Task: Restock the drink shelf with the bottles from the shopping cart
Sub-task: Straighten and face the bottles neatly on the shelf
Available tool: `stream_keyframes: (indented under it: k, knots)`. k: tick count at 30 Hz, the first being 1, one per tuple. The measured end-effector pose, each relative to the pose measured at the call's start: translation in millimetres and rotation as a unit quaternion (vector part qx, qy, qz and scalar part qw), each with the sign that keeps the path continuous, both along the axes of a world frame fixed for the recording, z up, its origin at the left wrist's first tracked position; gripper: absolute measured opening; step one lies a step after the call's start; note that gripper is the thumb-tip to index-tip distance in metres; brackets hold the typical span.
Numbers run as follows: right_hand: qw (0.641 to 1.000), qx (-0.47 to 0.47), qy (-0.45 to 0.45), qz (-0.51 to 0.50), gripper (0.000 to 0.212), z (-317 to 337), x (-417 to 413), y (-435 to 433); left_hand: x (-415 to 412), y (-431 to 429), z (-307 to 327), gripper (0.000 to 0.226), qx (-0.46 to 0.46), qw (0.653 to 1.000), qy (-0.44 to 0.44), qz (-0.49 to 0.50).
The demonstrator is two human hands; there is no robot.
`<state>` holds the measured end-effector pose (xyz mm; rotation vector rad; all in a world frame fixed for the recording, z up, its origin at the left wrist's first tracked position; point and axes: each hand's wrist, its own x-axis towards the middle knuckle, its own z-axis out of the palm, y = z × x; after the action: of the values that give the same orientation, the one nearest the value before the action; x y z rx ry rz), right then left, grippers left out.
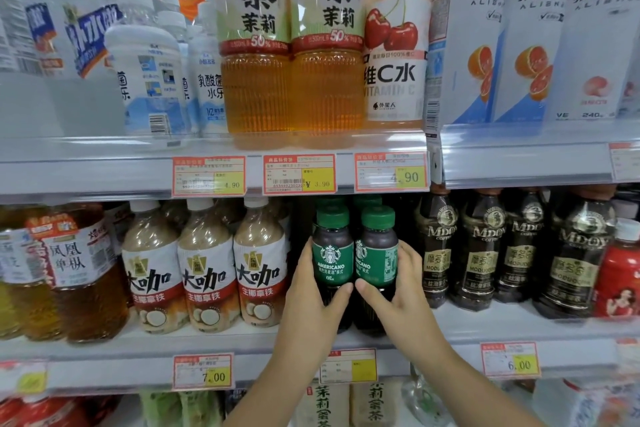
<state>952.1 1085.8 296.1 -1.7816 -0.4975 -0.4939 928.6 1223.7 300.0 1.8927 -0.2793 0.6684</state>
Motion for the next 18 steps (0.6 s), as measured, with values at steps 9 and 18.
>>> stream_keyframes:
  k: [9,18]
  knots:
    - [0.998,-0.016,0.026,-0.052,0.070,4,-5,-15,0,14,-11,0.077,-0.010,0.998,0.040,-0.049]
    - [0.995,-0.084,-0.025,-0.039,0.069,-4,-15,-7,0,10,-11,0.073,-0.014,0.999,0.029,-0.038]
